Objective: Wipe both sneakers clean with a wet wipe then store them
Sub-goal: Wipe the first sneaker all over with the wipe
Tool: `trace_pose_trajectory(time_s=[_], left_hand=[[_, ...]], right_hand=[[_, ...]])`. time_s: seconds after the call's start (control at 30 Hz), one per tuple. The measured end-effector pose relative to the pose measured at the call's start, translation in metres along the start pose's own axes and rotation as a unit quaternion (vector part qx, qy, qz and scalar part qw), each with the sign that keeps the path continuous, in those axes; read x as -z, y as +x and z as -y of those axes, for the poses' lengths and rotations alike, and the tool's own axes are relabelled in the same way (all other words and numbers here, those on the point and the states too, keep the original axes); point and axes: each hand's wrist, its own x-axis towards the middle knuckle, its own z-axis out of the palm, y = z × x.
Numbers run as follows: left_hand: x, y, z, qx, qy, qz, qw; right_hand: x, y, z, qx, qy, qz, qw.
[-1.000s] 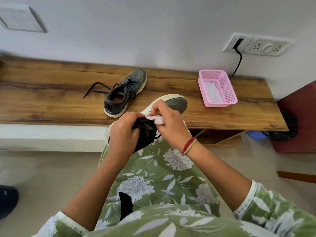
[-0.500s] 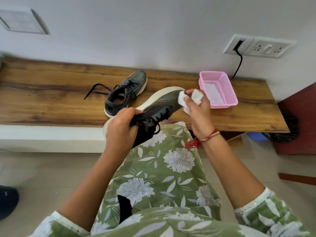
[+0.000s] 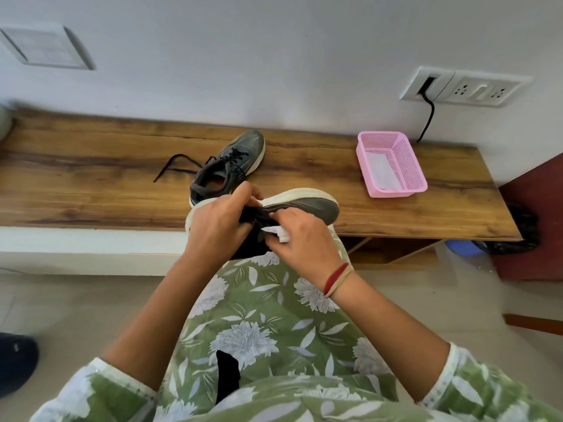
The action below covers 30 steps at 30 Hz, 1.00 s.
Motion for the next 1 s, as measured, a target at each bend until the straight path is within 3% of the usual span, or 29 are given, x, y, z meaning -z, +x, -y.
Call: trace_pose_trajectory(time_s=[0.17, 0.23, 0.33, 0.37, 0.47, 0.53, 0.63, 0.7, 0.77, 0.9, 1.0], left_hand=[[0.01, 0.022, -0.005, -0.032, 0.046, 0.014, 0.998], [0.016, 0.022, -0.013, 0.006, 0.032, -0.028, 0.999], [0.022, 0.0, -0.038, 0.12, -0.092, -0.148, 0.977], [0.02, -0.01, -0.046, 0.132, -0.095, -0.149, 0.975], [0.002, -0.028, -0.048, 0.105, 0.064, -0.1, 0.987], [-0.002, -0.027, -0.032, 0.08, 0.187, -0.054, 0.978], [0.01, -0.028, -0.024, 0.099, 0.144, -0.129, 0.976], [0.021, -0.03, -0.036, 0.064, 0.088, -0.193, 0.975], [0.017, -0.034, -0.048, 0.052, 0.098, -0.173, 0.979], [-0.002, -0.031, -0.028, 0.047, 0.235, -0.067, 0.969], [0.002, -0.02, -0.003, 0.05, 0.26, -0.053, 0.963]], right_hand=[[-0.006, 0.014, 0.001, -0.012, -0.003, -0.113, 0.994], [-0.005, 0.02, -0.002, -0.023, -0.015, -0.139, 0.99], [-0.004, 0.021, -0.008, -0.034, -0.034, -0.165, 0.985], [-0.005, 0.02, -0.009, -0.034, -0.046, -0.173, 0.983], [-0.011, 0.015, -0.005, -0.01, -0.071, -0.182, 0.981], [-0.013, 0.014, -0.004, 0.007, -0.068, -0.182, 0.981], [-0.01, 0.013, -0.004, 0.013, -0.077, -0.185, 0.98], [-0.008, 0.014, -0.003, 0.001, -0.09, -0.188, 0.978], [-0.007, 0.015, -0.001, -0.009, -0.091, -0.189, 0.978], [-0.009, 0.015, 0.004, 0.024, -0.084, -0.197, 0.977], [-0.01, 0.012, 0.008, 0.062, -0.093, -0.201, 0.973]])
